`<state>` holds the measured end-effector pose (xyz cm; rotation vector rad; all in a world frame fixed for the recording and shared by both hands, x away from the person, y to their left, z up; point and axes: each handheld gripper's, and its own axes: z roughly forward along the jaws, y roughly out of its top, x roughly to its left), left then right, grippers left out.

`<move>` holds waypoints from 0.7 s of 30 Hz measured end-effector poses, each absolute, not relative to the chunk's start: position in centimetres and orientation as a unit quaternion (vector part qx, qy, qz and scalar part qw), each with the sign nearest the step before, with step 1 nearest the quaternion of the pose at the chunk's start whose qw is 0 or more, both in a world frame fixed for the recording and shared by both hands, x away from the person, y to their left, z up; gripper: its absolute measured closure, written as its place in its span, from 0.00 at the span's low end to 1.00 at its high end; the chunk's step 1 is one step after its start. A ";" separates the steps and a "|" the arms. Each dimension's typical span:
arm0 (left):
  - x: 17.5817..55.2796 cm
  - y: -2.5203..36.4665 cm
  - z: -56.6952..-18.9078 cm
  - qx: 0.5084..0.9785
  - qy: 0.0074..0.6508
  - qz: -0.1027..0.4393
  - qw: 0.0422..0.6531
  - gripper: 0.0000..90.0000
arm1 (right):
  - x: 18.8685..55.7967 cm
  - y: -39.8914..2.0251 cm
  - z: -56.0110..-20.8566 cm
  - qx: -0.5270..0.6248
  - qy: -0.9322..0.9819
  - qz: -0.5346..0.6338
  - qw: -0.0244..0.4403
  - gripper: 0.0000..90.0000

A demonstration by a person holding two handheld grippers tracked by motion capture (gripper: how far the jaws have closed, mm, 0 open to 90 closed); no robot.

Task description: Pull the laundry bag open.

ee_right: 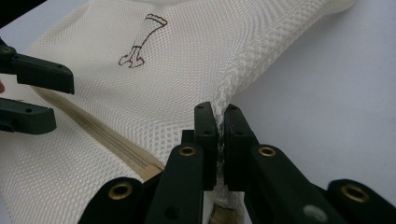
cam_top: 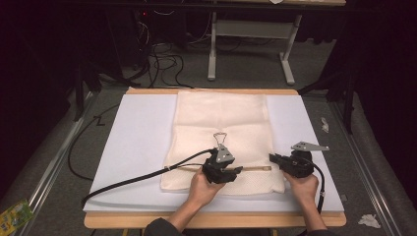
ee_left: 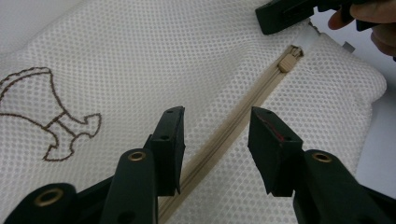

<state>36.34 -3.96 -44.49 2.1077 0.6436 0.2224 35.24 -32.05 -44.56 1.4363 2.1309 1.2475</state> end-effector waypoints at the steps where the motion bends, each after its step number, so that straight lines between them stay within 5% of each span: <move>1: 36.3 -4.0 -44.5 0.851 0.260 0.090 0.447 0.63 | 35.2 -32.0 -44.6 0.498 0.738 0.432 0.142 0.97; 21: 35.5 -7.6 -44.7 0.855 0.240 0.060 0.456 0.69 | 35.5 -32.0 -44.0 0.494 0.733 0.450 0.131 0.98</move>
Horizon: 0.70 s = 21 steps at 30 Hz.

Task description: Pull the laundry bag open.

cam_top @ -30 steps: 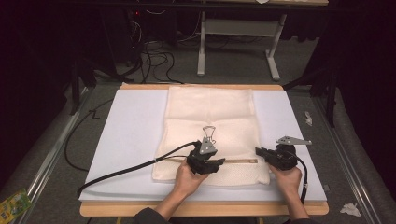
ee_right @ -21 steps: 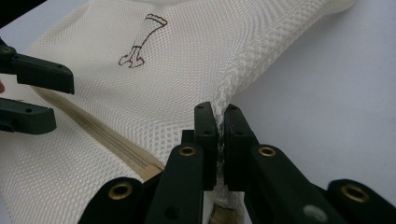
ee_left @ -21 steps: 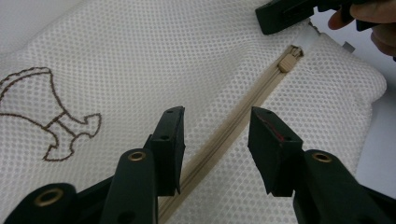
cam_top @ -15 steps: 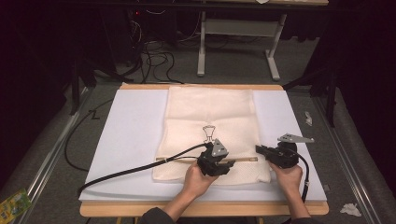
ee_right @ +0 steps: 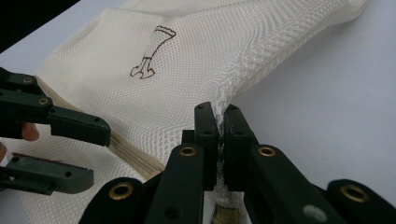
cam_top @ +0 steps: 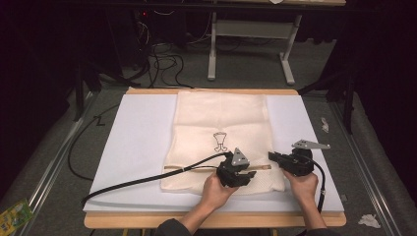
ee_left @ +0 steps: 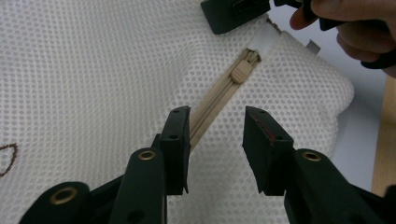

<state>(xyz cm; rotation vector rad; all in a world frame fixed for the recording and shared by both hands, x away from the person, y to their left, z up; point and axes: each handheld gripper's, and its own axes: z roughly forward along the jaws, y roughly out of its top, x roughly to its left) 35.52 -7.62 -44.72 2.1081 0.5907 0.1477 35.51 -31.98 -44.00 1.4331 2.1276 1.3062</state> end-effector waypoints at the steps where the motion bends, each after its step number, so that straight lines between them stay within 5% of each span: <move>1: 35.4 -8.1 -44.7 0.853 0.234 0.053 0.463 0.69 | 35.5 -32.0 -43.9 0.490 0.734 0.450 0.134 0.98; 21: 35.9 -9.8 -45.7 0.855 0.242 0.040 0.456 0.70 | 35.5 -31.3 -43.3 0.482 0.732 0.467 0.118 0.98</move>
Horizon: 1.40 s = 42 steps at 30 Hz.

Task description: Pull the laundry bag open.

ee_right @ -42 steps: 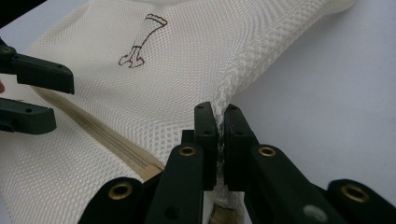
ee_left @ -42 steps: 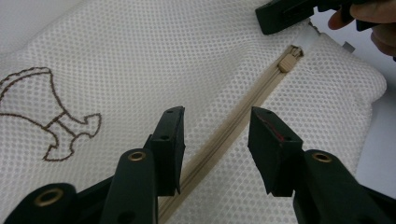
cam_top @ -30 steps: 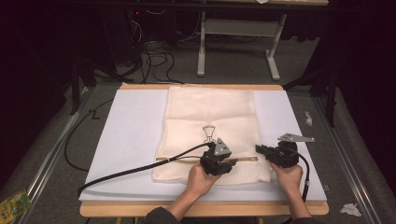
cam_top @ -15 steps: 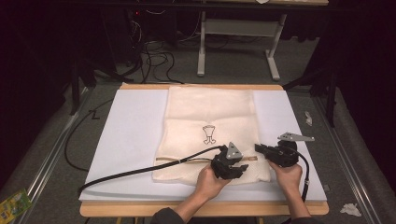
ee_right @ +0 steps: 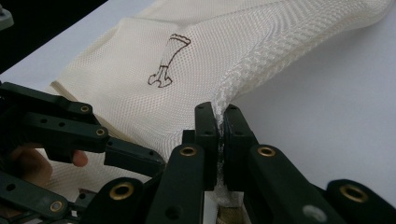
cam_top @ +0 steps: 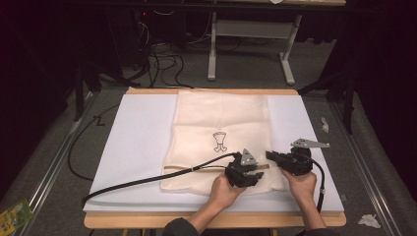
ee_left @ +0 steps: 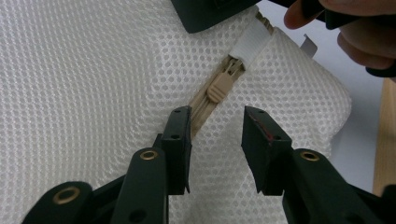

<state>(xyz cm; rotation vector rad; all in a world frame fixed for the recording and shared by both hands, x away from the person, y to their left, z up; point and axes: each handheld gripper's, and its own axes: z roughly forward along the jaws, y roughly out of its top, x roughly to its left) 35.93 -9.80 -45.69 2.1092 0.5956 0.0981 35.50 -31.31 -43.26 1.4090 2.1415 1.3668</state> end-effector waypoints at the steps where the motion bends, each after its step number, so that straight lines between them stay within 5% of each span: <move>1: 36.0 -9.8 -45.7 0.853 0.244 0.039 0.459 0.70 | 35.6 -31.3 -43.2 0.481 0.733 0.467 0.116 0.98; 42: 37.4 -9.7 -45.6 0.830 0.235 -0.039 0.504 0.83 | 35.4 -30.7 -42.6 0.476 0.730 0.480 0.102 0.98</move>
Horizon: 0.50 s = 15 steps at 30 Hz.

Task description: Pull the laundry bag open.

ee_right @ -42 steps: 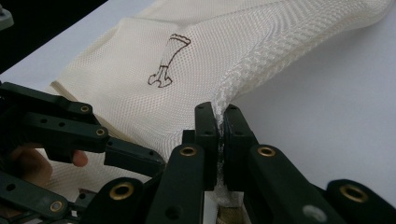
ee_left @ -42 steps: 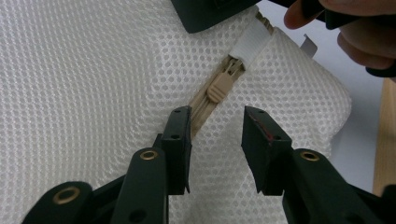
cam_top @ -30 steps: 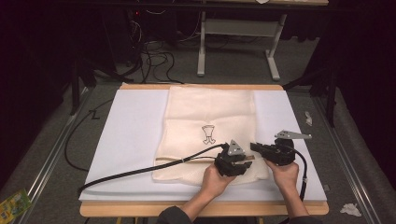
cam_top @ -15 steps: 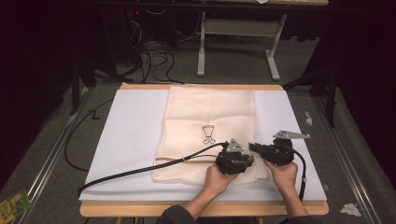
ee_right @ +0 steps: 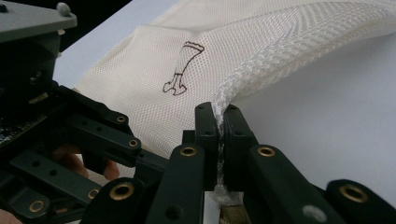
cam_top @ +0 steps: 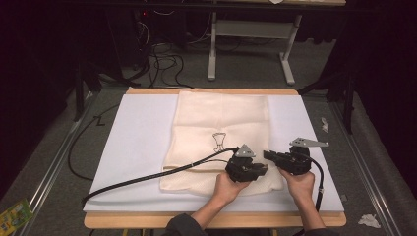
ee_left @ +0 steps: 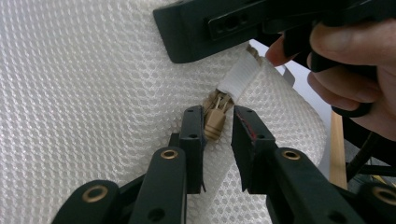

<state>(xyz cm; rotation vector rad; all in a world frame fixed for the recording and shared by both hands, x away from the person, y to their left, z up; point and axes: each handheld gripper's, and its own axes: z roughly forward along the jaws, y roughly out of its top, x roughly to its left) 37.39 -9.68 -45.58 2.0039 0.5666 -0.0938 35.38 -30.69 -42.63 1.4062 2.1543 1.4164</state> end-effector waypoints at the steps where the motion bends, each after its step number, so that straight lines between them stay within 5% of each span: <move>1: 37.4 -9.7 -45.6 0.830 0.236 -0.040 0.503 0.84 | 35.4 -30.6 -42.7 0.476 0.729 0.480 0.102 0.98; 15: 37.6 -9.6 -45.4 0.826 0.233 -0.054 0.510 0.94 | 35.5 -30.3 -42.5 0.473 0.734 0.476 0.103 0.98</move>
